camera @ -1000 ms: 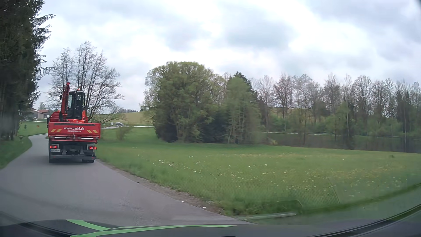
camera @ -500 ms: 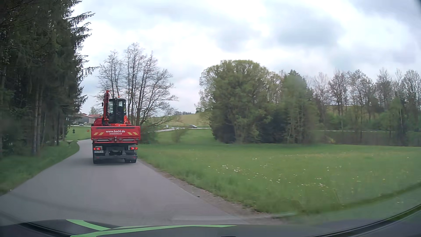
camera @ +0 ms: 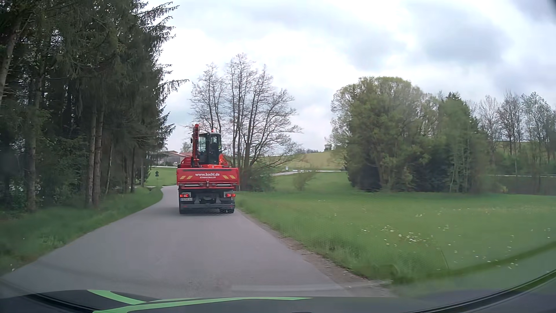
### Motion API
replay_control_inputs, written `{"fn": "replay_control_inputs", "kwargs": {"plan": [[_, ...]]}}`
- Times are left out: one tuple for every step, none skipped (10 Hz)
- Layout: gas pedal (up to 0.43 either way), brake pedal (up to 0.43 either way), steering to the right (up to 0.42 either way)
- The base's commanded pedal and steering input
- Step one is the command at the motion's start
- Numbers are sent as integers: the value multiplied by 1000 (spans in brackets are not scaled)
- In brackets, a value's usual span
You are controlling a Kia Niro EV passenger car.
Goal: Follow the waypoints while adhering to traffic rules and regulations
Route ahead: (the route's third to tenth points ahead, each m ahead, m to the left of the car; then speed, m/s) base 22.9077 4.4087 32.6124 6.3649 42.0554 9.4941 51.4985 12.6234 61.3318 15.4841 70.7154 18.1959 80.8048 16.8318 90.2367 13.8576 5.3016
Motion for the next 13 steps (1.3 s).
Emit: {"fn": "replay_control_inputs", "kwargs": {"plan": [[331, 0, -206], [331, 0, -176], [331, 0, -148], [331, 0, -133], [331, 0, -125], [331, 0, -115], [331, 0, -107], [331, 0, -98], [331, 0, -84], [331, 0, -66], [331, 0, -49], [331, 0, -32], [331, 0, -20]]}}
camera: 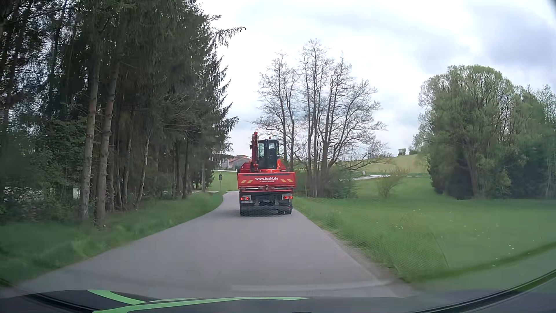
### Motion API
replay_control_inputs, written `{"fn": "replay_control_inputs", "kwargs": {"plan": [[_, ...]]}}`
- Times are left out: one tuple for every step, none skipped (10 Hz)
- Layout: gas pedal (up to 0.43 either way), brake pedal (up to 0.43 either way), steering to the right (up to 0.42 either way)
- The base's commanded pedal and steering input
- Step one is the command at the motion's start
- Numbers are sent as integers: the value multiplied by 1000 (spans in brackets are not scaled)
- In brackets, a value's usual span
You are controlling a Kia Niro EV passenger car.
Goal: Follow the waypoints while adhering to traffic rules and regulations
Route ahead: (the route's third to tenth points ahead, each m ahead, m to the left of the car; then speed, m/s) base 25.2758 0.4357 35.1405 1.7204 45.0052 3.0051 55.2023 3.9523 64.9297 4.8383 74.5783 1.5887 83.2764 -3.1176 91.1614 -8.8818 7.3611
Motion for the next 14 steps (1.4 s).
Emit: {"fn": "replay_control_inputs", "kwargs": {"plan": [[331, 0, -15], [331, 0, -11], [331, 0, -10], [331, 0, -10], [331, 0, -10], [331, 0, -10], [331, 0, -10], [331, 0, -10], [331, 0, -10], [331, 0, -11], [331, 0, -12], [319, 0, -13], [311, 0, -14], [287, 0, -16]]}}
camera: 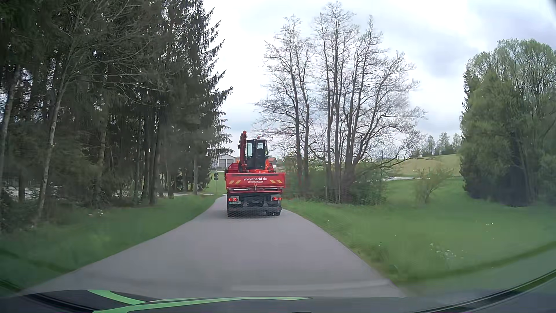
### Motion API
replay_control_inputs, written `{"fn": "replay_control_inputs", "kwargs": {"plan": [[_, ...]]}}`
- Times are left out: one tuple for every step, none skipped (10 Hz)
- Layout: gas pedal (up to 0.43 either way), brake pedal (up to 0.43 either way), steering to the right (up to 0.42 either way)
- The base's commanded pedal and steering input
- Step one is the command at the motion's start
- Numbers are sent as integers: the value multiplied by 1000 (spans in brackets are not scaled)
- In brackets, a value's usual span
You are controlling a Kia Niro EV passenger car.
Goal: Follow the waypoints while adhering to traffic rules and regulations
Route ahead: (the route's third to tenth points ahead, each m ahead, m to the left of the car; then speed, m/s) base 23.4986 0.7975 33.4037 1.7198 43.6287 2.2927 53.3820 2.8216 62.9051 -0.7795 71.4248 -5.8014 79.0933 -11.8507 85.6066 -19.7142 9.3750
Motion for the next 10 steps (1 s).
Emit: {"fn": "replay_control_inputs", "kwargs": {"plan": [[260, 0, -17], [228, 0, -19], [209, 0, -23], [189, 0, -26], [169, 0, -29], [150, 0, -30], [118, 0, -31], [67, 0, -31], [28, 0, -31], [0, 0, -32]]}}
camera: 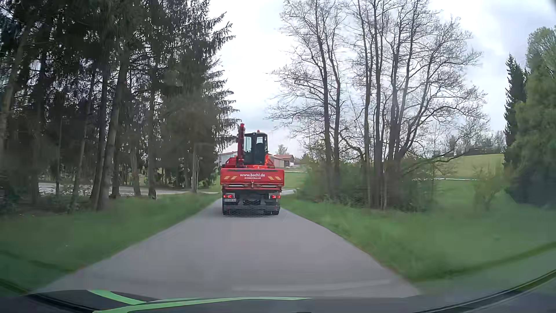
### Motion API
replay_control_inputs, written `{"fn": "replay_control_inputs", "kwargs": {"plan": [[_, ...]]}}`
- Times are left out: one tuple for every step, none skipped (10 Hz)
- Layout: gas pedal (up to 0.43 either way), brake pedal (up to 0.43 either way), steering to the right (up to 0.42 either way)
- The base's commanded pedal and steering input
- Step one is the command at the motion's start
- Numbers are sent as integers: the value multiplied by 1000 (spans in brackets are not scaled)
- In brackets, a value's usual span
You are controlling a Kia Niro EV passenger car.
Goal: Follow the waypoints while adhering to traffic rules and regulations
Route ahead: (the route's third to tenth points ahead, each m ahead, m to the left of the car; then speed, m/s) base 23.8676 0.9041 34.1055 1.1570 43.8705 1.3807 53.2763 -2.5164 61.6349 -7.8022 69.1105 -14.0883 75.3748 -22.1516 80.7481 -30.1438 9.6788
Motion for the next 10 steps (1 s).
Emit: {"fn": "replay_control_inputs", "kwargs": {"plan": [[0, 0, -34], [0, 0, -34], [0, 0, -34], [0, 0, -34], [0, 0, -34], [0, 0, -34], [0, 0, -34], [0, 0, -34], [0, 0, -33], [0, 0, -30]]}}
